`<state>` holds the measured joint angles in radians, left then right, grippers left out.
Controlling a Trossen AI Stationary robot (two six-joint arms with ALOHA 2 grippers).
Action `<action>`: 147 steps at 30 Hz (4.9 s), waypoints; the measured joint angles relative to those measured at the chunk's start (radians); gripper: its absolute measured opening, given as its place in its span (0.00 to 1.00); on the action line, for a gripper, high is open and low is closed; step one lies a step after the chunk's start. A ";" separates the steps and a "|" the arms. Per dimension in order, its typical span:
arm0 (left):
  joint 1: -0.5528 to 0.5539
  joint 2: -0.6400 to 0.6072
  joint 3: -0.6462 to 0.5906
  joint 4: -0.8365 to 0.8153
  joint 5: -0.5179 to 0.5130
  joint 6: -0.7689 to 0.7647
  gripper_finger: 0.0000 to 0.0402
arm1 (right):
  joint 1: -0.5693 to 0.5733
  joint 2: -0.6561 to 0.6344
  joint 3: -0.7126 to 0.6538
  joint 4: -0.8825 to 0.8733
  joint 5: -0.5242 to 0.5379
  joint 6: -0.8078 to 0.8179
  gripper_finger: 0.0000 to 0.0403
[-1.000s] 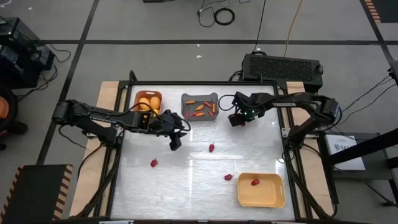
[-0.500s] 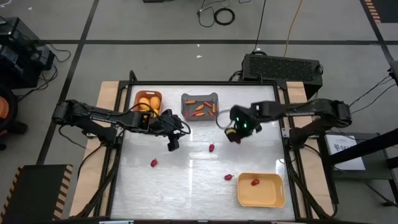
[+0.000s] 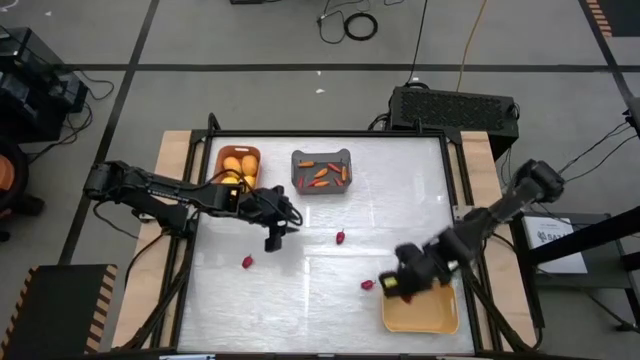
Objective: Sort produce into baskets
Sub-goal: Put the red chili pepper into the yellow bin
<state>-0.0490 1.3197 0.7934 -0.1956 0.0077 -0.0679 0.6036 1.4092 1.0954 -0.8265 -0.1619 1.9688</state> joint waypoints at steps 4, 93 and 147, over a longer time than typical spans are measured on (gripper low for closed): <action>0.000 0.000 0.000 0.005 0.045 0.011 0.41 | 0.106 0.025 0.000 -0.009 0.000 0.207 0.23; -0.043 0.010 0.000 -0.286 0.036 -0.056 0.41 | -0.445 0.573 0.254 0.150 0.249 -0.582 0.24; -0.045 0.010 0.000 0.019 0.034 -0.384 0.41 | 0.101 0.124 0.250 -0.392 0.060 -0.326 0.41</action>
<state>-0.0944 1.3296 0.7937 -0.1768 0.0422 -0.4515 0.7047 1.5333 1.3457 -1.2188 -0.1018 1.6429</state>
